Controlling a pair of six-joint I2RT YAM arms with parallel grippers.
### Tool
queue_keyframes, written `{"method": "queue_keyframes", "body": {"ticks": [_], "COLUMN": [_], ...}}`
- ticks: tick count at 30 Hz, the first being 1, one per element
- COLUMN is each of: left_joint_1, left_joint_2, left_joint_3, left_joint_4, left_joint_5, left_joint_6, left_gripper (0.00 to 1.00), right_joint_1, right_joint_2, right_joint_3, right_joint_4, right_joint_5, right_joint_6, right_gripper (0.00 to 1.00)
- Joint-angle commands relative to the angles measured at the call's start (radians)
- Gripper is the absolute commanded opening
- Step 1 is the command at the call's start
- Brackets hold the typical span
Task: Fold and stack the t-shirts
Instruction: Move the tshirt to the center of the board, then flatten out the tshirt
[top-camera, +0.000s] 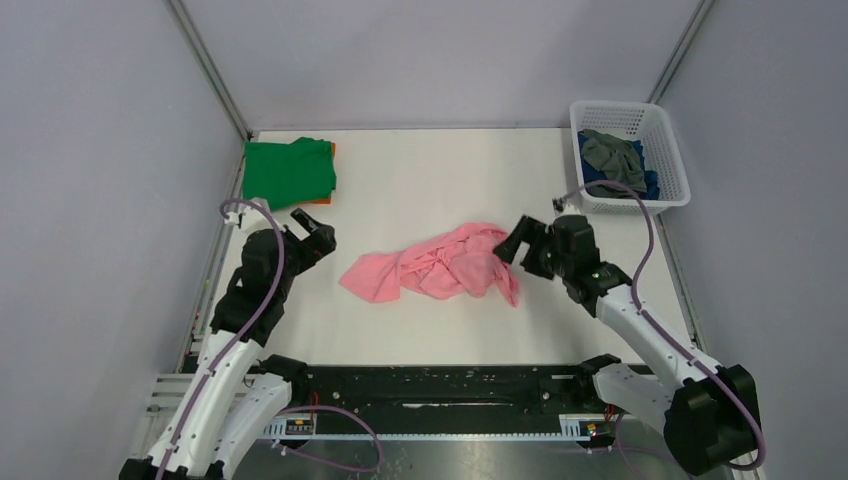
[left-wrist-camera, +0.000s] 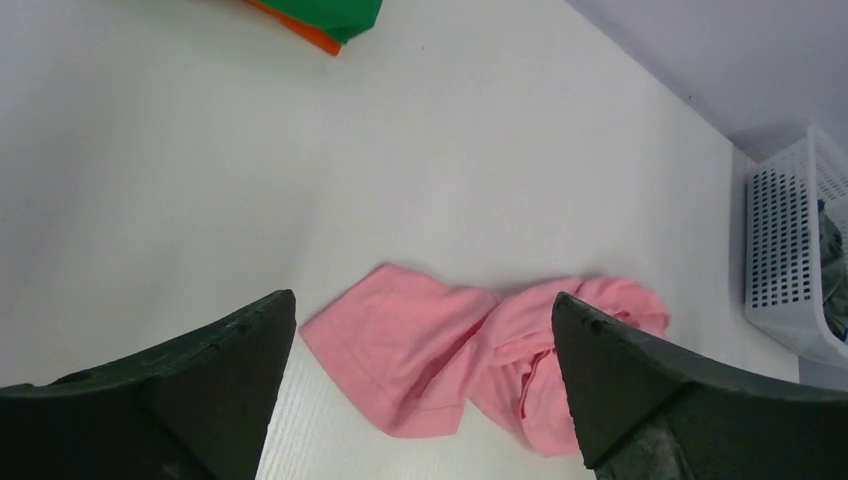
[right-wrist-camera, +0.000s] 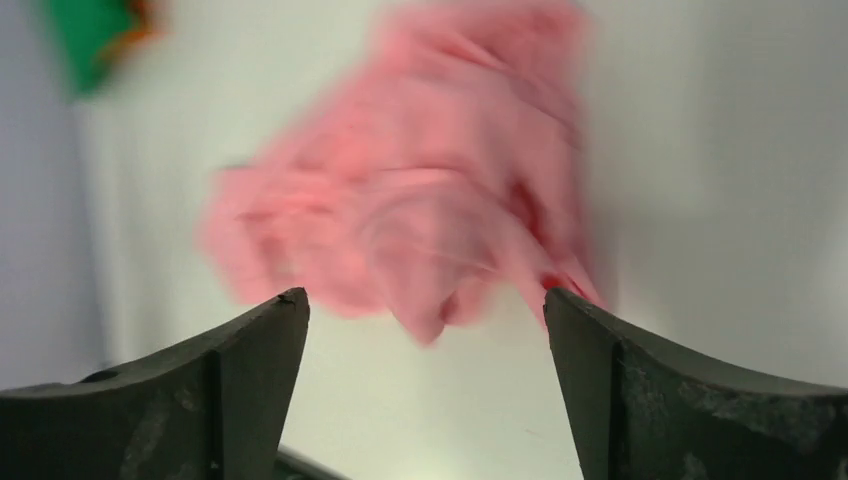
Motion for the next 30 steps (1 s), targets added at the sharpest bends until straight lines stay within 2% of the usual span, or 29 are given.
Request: {"method": "queue_keyframes", "body": {"ticks": [1,4,7,12,16,20,23,27,30], "left_joint_1": [0.004,0.002,-0.020,-0.106,-0.208,-0.288,-0.331,-0.365,-0.370], "left_joint_2": [0.075,0.170,0.262,0.346,0.345,0.366,0.422,0.516,0.594], "left_joint_3": [-0.022,-0.052,-0.076,-0.135,-0.170,-0.163,-0.136,-0.098,-0.079], "left_joint_4": [-0.002,0.054,0.081,0.061,0.058,0.058,0.073,0.110,0.122], "left_joint_5": [0.113,0.229,0.332,0.358,0.345,0.260,0.189,0.161,0.124], "left_joint_6": [-0.066,-0.086,-0.082,-0.080,-0.088,-0.103,-0.111,-0.113,-0.119], "left_gripper": [0.99,0.99,0.99,0.99,0.98,0.94,0.91,0.87,0.84], "right_joint_1": [-0.007,-0.007,-0.006,0.000,0.040,0.158,0.309,0.501,0.582], "right_joint_2": [-0.078,-0.118,-0.145,-0.126,-0.151,-0.171,-0.150,-0.063,0.010], "right_joint_3": [-0.089,-0.082,-0.107,-0.108,-0.110,-0.119,-0.133,-0.144,-0.142], "right_joint_4": [-0.138,-0.196,-0.147,-0.144,-0.147,-0.121,-0.092,-0.061,-0.007], "right_joint_5": [0.508,0.576,0.459,0.210,0.197,0.270,0.368,0.556,0.624], "right_joint_6": [-0.013,-0.054,-0.128,-0.200,-0.188,-0.170,-0.162,-0.146,-0.116], "right_gripper": [0.99,1.00,0.99,1.00,0.99,0.99,0.99,0.98,0.97]}}
